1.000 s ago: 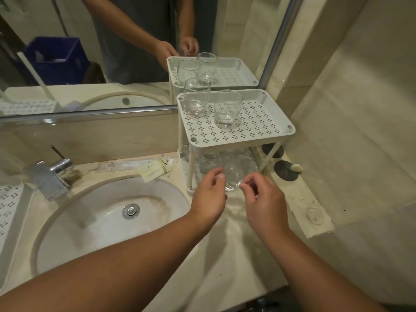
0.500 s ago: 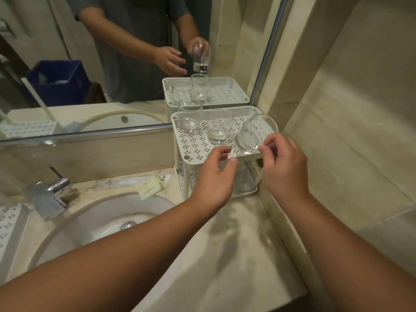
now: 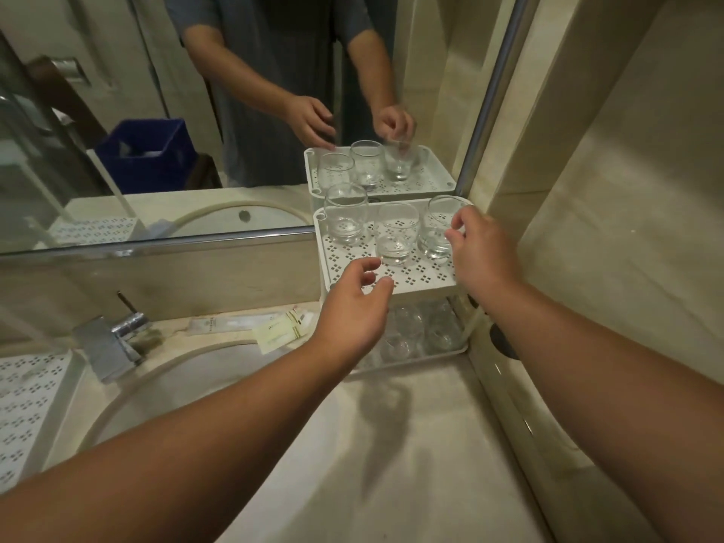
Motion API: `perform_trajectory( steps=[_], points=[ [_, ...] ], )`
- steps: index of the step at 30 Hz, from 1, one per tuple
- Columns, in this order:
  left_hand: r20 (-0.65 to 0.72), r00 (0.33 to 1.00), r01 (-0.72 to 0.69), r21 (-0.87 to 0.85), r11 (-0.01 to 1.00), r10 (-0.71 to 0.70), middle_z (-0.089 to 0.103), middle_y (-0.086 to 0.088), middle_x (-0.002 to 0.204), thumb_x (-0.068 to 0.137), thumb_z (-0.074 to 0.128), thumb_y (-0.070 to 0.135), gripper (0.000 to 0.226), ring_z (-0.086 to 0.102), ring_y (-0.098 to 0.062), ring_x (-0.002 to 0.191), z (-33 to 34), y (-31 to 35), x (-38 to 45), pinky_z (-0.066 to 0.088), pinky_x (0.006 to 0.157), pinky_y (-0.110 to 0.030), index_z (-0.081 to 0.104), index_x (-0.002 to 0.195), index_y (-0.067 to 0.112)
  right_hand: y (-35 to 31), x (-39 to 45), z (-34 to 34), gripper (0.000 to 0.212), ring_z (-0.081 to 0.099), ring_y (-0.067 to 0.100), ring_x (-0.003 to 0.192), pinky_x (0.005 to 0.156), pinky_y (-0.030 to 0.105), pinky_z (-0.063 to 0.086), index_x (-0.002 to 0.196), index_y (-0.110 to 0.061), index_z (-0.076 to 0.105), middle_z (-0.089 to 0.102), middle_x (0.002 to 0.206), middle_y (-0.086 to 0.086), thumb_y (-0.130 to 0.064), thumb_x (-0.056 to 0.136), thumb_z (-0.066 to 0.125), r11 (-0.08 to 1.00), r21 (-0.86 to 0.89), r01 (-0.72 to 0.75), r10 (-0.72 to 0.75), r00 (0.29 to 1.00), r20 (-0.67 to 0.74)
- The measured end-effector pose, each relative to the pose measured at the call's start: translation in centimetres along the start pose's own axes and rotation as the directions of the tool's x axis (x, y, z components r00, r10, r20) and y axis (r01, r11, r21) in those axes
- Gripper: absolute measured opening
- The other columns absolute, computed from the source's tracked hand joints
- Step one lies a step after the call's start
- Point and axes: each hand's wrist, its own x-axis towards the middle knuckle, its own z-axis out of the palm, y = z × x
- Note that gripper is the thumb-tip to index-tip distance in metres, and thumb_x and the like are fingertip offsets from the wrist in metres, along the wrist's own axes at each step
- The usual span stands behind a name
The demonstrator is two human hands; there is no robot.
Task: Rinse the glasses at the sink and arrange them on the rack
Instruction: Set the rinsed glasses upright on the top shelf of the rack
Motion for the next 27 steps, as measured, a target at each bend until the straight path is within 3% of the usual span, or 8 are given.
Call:
perform_trajectory(
  steps=[3,7,10,14,17,20,24,27],
  points=[
    [-0.014,1.000,0.007,0.000,1.000,-0.007,0.056,0.009,0.128,0.095,0.052,0.040,0.033,0.067,-0.018,0.103,-0.3,-0.3,0.0,0.056,0.089,-0.042,0.052,0.128,0.038,0.2,0.8,0.7,0.009,0.052,0.025,0.078,0.062,0.035,0.040,0.096,-0.019,0.053,0.058,0.097,0.008,-0.027,0.099,0.055,0.999,-0.041,0.002,-0.002,1.000,0.004],
    [-0.039,0.999,0.020,-0.001,1.000,-0.020,0.057,0.012,0.122,0.096,0.052,0.038,0.032,0.069,-0.014,0.093,-0.3,-0.6,0.1,0.056,0.079,-0.036,0.053,0.127,0.037,0.6,1.0,1.3,0.008,0.055,0.027,0.079,0.066,0.040,0.048,0.101,-0.020,0.053,0.059,0.101,0.010,-0.028,0.098,0.055,0.999,-0.040,0.029,-0.029,1.000,0.003],
    [-0.041,0.999,0.025,-0.024,0.999,-0.026,0.056,0.016,0.116,0.097,0.052,0.035,0.030,0.070,-0.013,0.089,0.0,-0.8,-0.1,0.051,0.070,-0.030,0.053,0.126,0.035,0.8,0.6,1.1,0.020,0.055,0.025,0.083,0.065,0.035,0.044,0.114,-0.025,0.053,0.059,0.109,0.008,-0.034,0.097,0.056,0.998,-0.064,0.025,-0.024,1.000,0.009],
    [-0.039,0.999,0.008,-0.033,0.999,-0.009,0.057,0.010,0.122,0.098,0.052,0.033,0.031,0.070,-0.015,0.095,0.3,-1.4,-0.4,0.052,0.074,-0.029,0.052,0.129,0.035,0.6,-1.5,0.3,0.034,0.059,0.026,0.084,0.065,0.034,0.044,0.126,-0.031,0.051,0.052,0.119,0.005,-0.040,0.094,0.059,0.999,-0.034,0.028,-0.032,0.994,-0.101],
    [-0.104,0.991,-0.079,0.020,0.997,0.081,0.053,0.012,0.133,0.098,0.052,0.029,0.033,0.069,-0.021,0.097,0.2,-2.3,-1.1,0.056,0.083,-0.038,0.050,0.130,0.037,0.2,-4.1,0.0,0.035,0.060,0.021,0.071,0.065,0.037,0.052,0.126,-0.029,0.053,0.047,0.130,0.002,-0.036,0.093,0.061,0.991,0.081,0.102,-0.086,0.978,-0.189],
    [-0.138,0.971,-0.182,0.091,0.979,0.194,0.051,0.014,0.134,0.096,0.050,0.028,0.038,0.069,-0.015,0.085,-0.2,-3.2,-2.0,0.053,0.072,-0.033,0.048,0.132,0.038,0.0,-6.8,0.2,0.036,0.060,0.012,0.067,0.067,0.028,0.049,0.127,-0.030,0.053,0.038,0.147,0.001,-0.033,0.092,0.062,0.977,0.176,0.120,-0.077,0.969,-0.234],
    [-0.106,0.896,-0.402,0.217,0.890,0.431,0.046,0.016,0.133,0.095,0.055,0.012,0.038,0.063,-0.004,0.092,-0.8,-4.5,-3.3,0.048,0.074,-0.015,0.052,0.129,0.031,0.0,-10.1,1.0,0.039,0.064,0.028,0.105,0.080,0.026,0.052,0.130,-0.027,0.053,0.024,0.158,0.008,-0.025,0.091,0.061,0.957,0.231,0.176,-0.116,0.961,-0.252],
    [-0.081,0.882,-0.434,0.244,0.868,0.464,0.045,0.016,0.132,0.094,0.056,0.010,0.039,0.063,-0.007,0.089,-1.0,-5.6,-4.0,0.048,0.073,-0.012,0.053,0.126,0.031,0.2,-12.0,1.7,0.039,0.060,0.025,0.100,0.086,0.026,0.050,0.129,-0.020,0.056,0.023,0.157,0.012,-0.019,0.091,0.061,0.950,0.239,0.203,-0.132,0.950,-0.282]
  ],
)
